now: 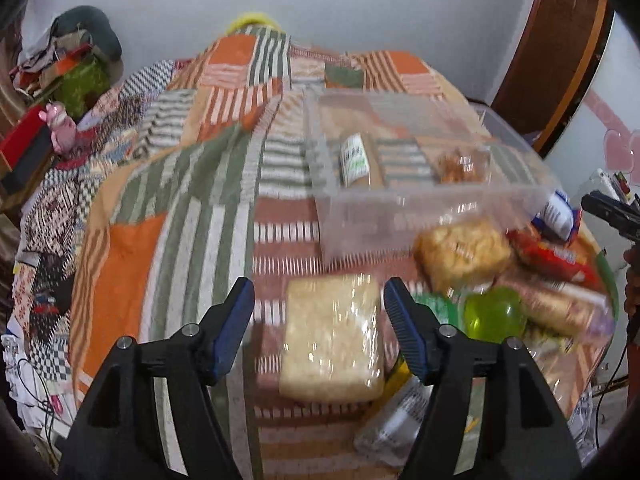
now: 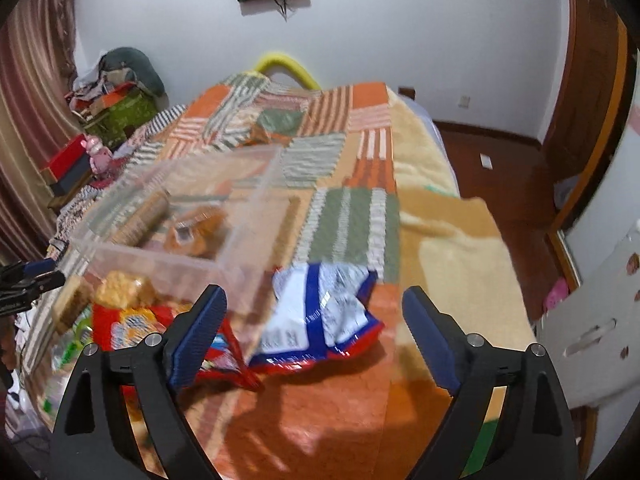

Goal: Organize snacks
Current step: 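Grasp the bread loaf with the left tool while the right tool grasps the chip bag, then place the bread loaf into the box with the left tool while the right tool drops the chip bag in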

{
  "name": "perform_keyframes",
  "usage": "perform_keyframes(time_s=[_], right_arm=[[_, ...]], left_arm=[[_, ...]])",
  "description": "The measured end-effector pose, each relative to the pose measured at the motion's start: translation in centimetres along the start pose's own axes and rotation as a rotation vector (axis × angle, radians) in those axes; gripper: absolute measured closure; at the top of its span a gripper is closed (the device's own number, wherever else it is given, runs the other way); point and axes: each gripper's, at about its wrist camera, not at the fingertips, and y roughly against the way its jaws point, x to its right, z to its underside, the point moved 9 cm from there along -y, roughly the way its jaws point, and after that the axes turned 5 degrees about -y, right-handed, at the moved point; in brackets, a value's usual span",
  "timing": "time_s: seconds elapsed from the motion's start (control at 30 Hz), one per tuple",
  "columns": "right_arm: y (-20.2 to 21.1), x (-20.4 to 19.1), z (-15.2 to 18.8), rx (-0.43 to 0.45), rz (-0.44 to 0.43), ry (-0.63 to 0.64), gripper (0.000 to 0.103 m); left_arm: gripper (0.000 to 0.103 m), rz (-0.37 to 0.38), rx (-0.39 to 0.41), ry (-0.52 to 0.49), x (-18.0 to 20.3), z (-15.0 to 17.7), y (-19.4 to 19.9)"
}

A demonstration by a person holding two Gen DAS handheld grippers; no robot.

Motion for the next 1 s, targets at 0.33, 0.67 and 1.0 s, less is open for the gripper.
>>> perform_keyframes(time_s=[0.33, 0.67, 1.0], right_arm=[[-3.4, 0.8, 1.3, -0.088, 0.005, -0.027, 0.015], [-4.2, 0.6, 2.6, -0.136, -0.015, -0.028, 0.039], [-2.4, 0.5, 2.3, -0.08, 0.021, 0.003, 0.05]], left_arm=[[0.035, 0.026, -0.083, 0.014, 0.2, 2.5, -3.3], [0.047, 0.027, -0.054, 0.022, 0.0, 2.5, -3.9], [0.048, -0.001, -0.003, 0.049, -0.9, 1.6, -1.5]])
